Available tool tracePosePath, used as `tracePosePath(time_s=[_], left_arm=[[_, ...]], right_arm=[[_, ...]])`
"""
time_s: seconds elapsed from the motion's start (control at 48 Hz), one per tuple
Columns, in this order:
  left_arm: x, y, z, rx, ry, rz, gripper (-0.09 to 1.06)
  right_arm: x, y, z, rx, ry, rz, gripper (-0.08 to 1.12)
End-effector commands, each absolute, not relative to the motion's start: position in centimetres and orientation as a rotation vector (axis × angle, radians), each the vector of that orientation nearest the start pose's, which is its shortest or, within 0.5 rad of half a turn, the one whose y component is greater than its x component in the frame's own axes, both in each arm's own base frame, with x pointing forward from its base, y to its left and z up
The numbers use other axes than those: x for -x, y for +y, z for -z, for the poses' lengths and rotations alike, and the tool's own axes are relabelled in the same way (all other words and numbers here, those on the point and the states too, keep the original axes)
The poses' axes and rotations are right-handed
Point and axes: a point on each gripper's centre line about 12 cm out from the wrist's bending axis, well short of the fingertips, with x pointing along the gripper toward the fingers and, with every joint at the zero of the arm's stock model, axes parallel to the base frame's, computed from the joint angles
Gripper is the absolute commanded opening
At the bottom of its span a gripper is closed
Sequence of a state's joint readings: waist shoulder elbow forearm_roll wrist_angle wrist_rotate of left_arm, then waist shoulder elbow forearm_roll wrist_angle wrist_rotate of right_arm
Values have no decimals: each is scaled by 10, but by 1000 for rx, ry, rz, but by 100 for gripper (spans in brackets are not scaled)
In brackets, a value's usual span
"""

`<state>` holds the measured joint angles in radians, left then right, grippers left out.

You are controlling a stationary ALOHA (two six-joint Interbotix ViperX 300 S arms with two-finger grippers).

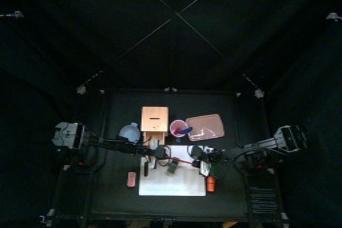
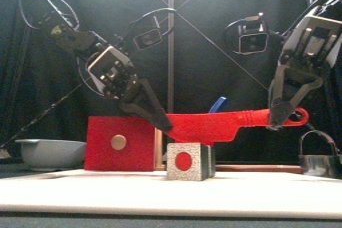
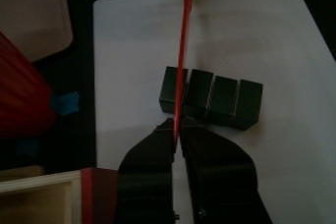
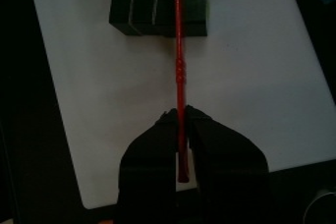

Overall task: Place sushi on board then cut the sushi with the knife then place the pieces on the plate
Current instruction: Cut the sushi into 4 pieces

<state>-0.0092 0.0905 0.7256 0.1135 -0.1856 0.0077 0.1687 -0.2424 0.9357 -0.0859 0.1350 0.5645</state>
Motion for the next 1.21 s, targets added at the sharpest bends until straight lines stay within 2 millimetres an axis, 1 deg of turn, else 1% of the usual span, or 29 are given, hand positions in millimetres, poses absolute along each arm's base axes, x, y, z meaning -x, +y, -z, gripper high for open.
tracePosePath(time_s=[0.021,0.125,0.438,0.667,0.75,0.938,1.208], left_arm=[[-396,0,-143,-108,592,49,38],[-396,1,-140,-107,599,49,38],[-397,0,-141,-108,596,50,38],[-398,-1,-155,-124,559,57,38],[-398,-2,-158,-131,550,62,38],[-398,-1,-151,-130,568,60,38],[-398,-1,-147,-130,579,62,38]], right_arm=[[-300,55,-164,-387,812,31,40],[-302,56,-161,-385,820,31,40],[-306,58,-159,-384,826,29,40],[-313,61,-173,-386,796,16,40],[-314,62,-174,-378,806,17,40],[-312,61,-168,-371,835,26,40],[-312,61,-164,-367,848,31,40]])
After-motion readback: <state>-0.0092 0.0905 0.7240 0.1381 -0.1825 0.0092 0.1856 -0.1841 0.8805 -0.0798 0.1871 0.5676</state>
